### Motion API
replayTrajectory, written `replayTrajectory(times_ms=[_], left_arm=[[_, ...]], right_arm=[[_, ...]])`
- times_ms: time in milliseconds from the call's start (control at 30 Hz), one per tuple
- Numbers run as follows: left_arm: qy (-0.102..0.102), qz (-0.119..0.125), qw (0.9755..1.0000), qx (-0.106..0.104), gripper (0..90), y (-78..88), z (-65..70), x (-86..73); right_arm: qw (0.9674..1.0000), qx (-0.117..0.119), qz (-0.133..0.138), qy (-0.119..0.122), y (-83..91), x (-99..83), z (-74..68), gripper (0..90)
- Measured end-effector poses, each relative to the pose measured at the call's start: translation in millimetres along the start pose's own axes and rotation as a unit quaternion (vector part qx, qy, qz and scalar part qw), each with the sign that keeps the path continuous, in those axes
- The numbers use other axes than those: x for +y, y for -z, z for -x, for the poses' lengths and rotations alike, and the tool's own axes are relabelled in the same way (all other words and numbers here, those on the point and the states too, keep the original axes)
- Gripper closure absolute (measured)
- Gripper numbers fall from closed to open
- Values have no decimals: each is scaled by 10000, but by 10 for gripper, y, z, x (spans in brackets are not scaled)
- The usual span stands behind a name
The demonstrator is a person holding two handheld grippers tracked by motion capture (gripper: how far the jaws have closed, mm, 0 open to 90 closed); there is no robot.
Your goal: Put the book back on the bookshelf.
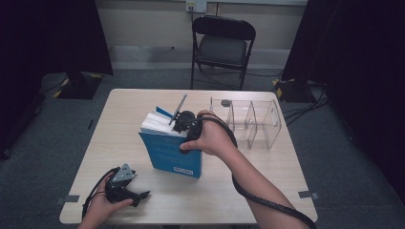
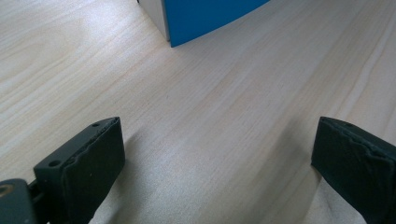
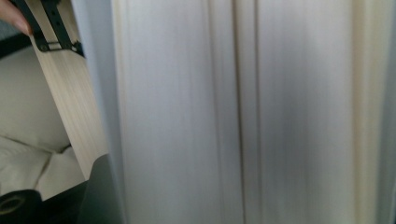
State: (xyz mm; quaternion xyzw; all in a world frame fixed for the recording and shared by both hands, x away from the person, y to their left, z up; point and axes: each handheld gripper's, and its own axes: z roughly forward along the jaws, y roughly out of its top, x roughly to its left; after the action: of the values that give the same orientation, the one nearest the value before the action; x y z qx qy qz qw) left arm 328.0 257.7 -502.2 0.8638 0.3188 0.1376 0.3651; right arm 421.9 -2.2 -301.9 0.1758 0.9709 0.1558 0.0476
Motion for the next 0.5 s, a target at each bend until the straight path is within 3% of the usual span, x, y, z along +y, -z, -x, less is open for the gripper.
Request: replayTrajectory(times_ms=[100, 167, 267, 500], left_arm=[[8, -1, 10000, -1, 21, 0, 1, 0], [21, 3, 10000, -4, 21, -1, 2, -1], [23, 2, 10000, -6, 21, -1, 3, -1], [53, 5, 10000, -17, 21, -2, 7, -2]], right_arm=[[9999, 65, 105, 82, 0, 68, -31, 438], [9999, 25, -34, 144, -36, 97, -52, 494], [9998, 90, 106, 158, -36, 80, -34, 568], [9998, -7, 178, 73, -37, 67, -51, 600]])
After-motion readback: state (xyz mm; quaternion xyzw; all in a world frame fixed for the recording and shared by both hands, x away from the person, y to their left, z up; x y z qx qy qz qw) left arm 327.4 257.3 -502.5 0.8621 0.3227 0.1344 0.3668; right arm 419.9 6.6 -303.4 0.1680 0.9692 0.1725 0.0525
